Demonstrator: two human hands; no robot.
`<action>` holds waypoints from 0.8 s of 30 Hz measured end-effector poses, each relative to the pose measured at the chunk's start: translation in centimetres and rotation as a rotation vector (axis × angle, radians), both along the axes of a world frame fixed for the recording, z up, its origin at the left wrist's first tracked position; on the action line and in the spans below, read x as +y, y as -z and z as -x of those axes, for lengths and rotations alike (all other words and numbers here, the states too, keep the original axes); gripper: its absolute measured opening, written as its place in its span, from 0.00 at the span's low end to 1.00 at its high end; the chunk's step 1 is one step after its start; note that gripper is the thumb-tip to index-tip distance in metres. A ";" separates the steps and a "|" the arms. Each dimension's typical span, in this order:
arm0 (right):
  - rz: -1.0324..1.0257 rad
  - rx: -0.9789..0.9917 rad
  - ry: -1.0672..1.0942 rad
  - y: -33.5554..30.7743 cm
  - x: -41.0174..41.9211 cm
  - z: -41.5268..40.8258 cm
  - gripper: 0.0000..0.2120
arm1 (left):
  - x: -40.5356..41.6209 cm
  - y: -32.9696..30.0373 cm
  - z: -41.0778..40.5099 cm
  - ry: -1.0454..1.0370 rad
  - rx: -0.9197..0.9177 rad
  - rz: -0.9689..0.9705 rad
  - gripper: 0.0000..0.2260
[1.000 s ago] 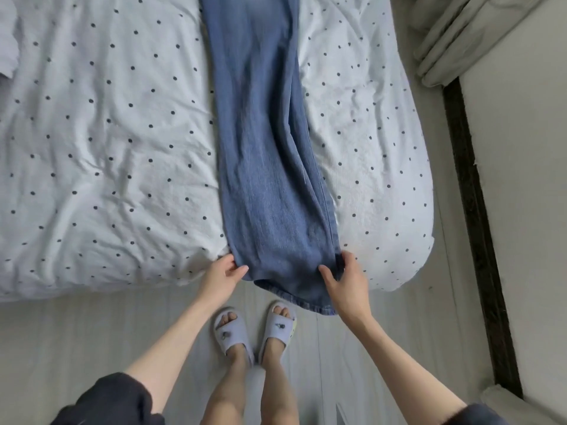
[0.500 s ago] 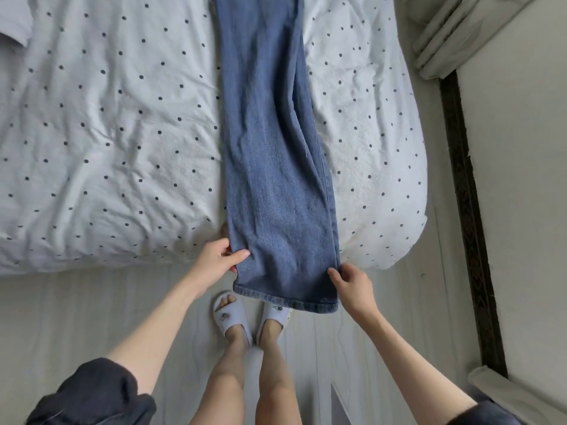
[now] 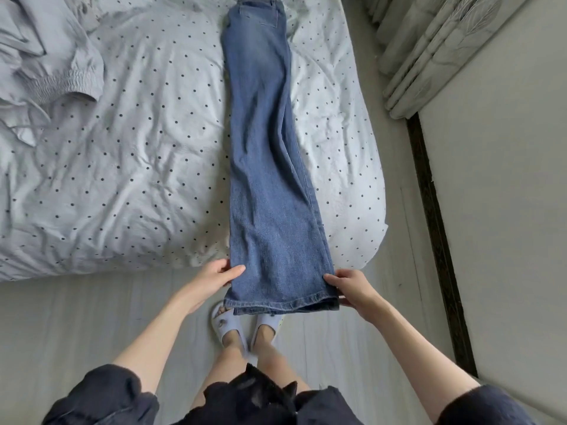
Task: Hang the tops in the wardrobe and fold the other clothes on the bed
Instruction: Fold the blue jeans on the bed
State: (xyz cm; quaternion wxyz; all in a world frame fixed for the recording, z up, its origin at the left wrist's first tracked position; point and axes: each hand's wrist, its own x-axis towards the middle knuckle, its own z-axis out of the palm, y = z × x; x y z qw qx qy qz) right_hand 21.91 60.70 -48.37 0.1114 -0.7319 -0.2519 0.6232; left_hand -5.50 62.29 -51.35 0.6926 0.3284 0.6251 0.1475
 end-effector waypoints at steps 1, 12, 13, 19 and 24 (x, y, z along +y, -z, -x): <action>0.000 -0.003 -0.005 -0.5 0.1 -0.1 0.11 | -0.5 -0.3 -0.1 -0.033 -0.020 0.013 0.13; 0.029 0.037 0.023 -2.0 -0.1 0.8 0.09 | -4.8 -2.4 0.1 -0.363 -0.213 0.234 0.09; 0.030 0.029 0.023 -2.2 0.0 0.8 0.10 | -5.0 -2.6 0.0 -0.408 -0.231 0.243 0.08; 0.075 0.036 0.104 -3.6 1.0 0.6 0.05 | -5.3 -3.9 -0.2 -0.661 -0.308 0.355 0.08; 0.049 -0.027 0.209 -5.2 3.3 0.4 0.04 | -1.2 -6.9 -0.3 -0.656 -0.207 0.340 0.02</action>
